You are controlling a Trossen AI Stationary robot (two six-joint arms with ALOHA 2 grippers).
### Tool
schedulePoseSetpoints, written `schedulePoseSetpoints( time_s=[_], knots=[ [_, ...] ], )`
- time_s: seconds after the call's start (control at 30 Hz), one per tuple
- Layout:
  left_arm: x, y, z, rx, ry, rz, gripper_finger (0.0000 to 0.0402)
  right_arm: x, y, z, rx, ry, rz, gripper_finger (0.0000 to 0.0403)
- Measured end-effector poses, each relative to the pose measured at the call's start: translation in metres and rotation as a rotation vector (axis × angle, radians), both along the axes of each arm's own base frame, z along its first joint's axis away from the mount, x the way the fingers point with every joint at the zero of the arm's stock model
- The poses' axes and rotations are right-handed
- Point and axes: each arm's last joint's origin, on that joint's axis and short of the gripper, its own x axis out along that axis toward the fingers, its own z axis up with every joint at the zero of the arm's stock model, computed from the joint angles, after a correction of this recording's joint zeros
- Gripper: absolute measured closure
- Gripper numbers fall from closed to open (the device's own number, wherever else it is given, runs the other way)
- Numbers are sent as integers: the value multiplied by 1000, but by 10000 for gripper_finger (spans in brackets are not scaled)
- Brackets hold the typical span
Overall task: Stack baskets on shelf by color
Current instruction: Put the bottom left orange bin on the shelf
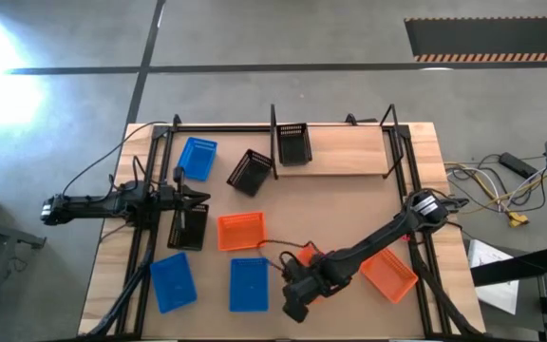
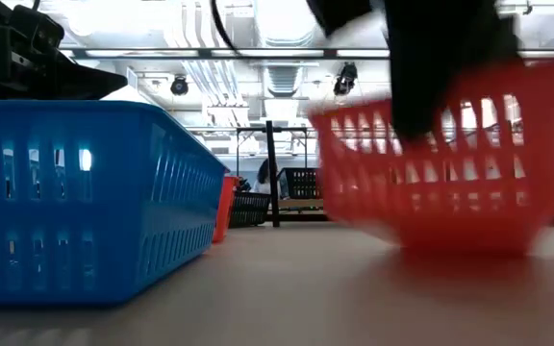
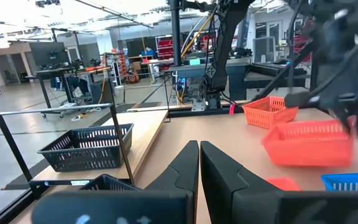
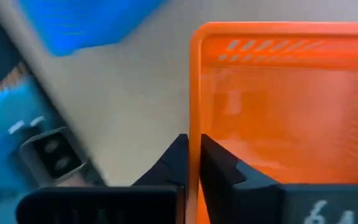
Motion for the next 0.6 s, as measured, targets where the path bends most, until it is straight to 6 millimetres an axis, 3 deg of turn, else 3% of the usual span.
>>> schedulePoseSetpoints(
  time_s=[0.13, 0.27, 0.4, 0.6],
  knots=[
    [0, 0, 0, 0, 0, 0, 402, -3, 5, 27, -80, -80, 235, 390],
    [0, 0, 0, 0, 0, 0, 402, -16, 2, 42, -139, 12, 293, 391],
    [0, 0, 0, 0, 0, 0, 402, -33, -7, 41, -278, 169, 324, 391],
    [0, 0, 0, 0, 0, 0, 402, -56, -28, 36, -558, 377, 539, 391]
  ],
)
